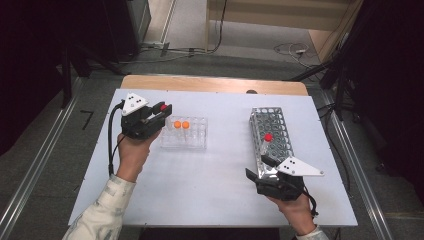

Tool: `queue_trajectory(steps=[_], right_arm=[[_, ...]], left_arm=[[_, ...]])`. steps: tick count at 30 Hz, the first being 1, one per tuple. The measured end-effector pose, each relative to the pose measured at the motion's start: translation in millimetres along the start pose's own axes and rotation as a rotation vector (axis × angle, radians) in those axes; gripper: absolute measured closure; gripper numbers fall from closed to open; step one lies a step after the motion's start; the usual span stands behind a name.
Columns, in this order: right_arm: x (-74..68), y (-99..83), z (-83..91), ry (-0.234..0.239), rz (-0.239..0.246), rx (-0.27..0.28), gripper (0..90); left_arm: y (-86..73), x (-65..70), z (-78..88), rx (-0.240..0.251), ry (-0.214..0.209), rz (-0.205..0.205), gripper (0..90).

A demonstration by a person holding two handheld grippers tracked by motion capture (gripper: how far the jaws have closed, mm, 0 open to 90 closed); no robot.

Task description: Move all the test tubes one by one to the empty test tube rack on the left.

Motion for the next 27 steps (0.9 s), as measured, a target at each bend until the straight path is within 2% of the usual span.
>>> queue_trajectory(steps=[11,17,27], right_arm=[[3.3,-0.5,1.1,-0.012,-0.002,0.001,27.7],[5.0,-0.9,1.4,-0.016,-0.002,0.002,27.7],[4.8,-2.9,-0.2,-0.019,0.000,-0.009,27.7]], left_arm=[[-9.3,-4.8,-14.2,-0.001,0.035,-0.015,70.1],[-20.0,-7.3,-22.1,-0.007,0.036,-0.005,70.0],[-38.8,-9.7,-31.0,-0.045,0.033,0.000,69.9]])
Point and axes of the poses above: each handheld gripper's, and its own axes: z roughly backward along the jaws, y roughly out of its top, x roughly to its right, the point moved 5 cm from there along -z, roughly forward along the jaws, and after that the axes turned 5 degrees about z, right-handed, at the moved point
